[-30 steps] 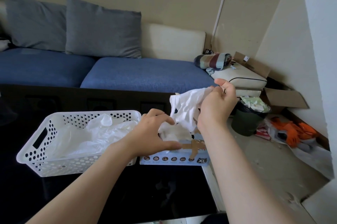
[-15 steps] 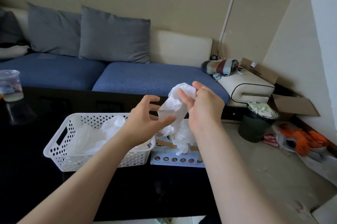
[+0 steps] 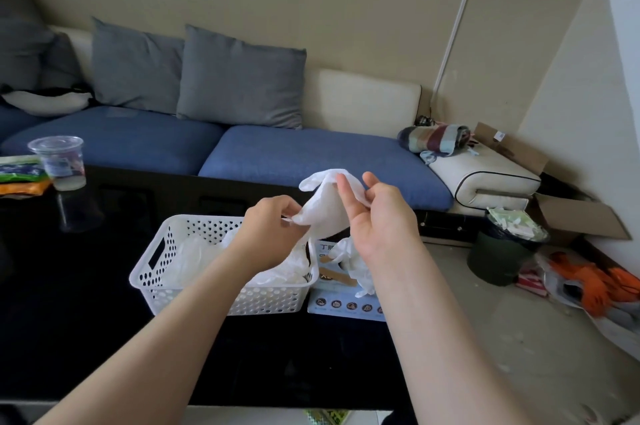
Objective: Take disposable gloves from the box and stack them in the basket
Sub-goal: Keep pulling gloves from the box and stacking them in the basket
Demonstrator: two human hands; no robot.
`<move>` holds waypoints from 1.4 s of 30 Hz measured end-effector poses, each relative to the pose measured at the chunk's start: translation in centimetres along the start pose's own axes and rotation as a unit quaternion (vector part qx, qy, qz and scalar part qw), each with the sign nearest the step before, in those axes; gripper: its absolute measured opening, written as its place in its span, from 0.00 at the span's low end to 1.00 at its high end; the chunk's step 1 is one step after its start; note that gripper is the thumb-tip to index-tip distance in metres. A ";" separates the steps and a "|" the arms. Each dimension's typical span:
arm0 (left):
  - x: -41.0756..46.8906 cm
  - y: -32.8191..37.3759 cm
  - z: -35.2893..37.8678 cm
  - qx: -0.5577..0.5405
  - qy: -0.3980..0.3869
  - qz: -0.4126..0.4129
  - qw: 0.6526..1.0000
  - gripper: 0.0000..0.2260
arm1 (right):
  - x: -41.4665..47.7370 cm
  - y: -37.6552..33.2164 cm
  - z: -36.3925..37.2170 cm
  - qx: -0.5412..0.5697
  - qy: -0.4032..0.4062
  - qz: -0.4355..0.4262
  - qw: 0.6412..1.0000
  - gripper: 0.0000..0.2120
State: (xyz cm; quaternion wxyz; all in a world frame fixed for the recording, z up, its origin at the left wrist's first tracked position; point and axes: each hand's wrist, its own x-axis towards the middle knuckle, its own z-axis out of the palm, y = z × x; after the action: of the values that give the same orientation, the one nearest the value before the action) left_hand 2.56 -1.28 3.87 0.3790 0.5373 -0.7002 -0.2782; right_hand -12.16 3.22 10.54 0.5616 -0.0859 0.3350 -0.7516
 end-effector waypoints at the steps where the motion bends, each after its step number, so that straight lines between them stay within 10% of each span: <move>1: 0.1 -0.1 -0.3 -0.024 0.011 -0.018 0.999 0.02 | 0.1 0.0 0.0 0.000 0.013 -0.003 1.000 0.09; 7: 0.2 0.5 -1.9 -0.193 0.128 -0.038 0.972 0.04 | 0.6 -0.1 -0.8 -0.225 0.069 -0.047 0.971 0.09; 12: -0.5 1.2 -2.9 -0.184 0.125 0.022 0.975 0.07 | -0.2 1.0 -1.0 -0.585 0.016 -0.126 0.801 0.16; 18: -1.1 2.1 -3.4 -0.170 0.067 0.038 0.983 0.11 | -1.0 1.9 -0.8 -0.616 -0.232 -0.117 0.744 0.34; 23: -1.2 2.3 -3.7 -0.118 0.079 0.030 0.989 0.07 | -0.6 2.2 -0.9 -0.621 -0.184 -0.217 0.730 0.07; 28: -1.3 2.0 -3.9 -0.105 0.048 0.061 0.991 0.12 | 0.1 1.9 -1.4 -0.689 -0.119 -0.267 0.663 0.07; 35: -1.7 1.9 -4.4 -0.170 -0.079 0.030 0.982 0.18 | -0.1 0.4 -1.3 -0.641 -0.152 -0.184 0.730 0.16; 42: -0.5 0.3 -4.3 -0.207 -0.009 -0.093 0.974 0.18 | 2.8 2.8 -2.6 -0.713 -0.187 -0.112 0.666 0.19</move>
State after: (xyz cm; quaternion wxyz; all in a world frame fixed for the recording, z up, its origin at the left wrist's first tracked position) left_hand 6.03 -0.65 6.40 0.4477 0.5077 -0.5778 -0.4561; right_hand -12.28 1.35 6.22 0.2911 -0.6361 0.6444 -0.3088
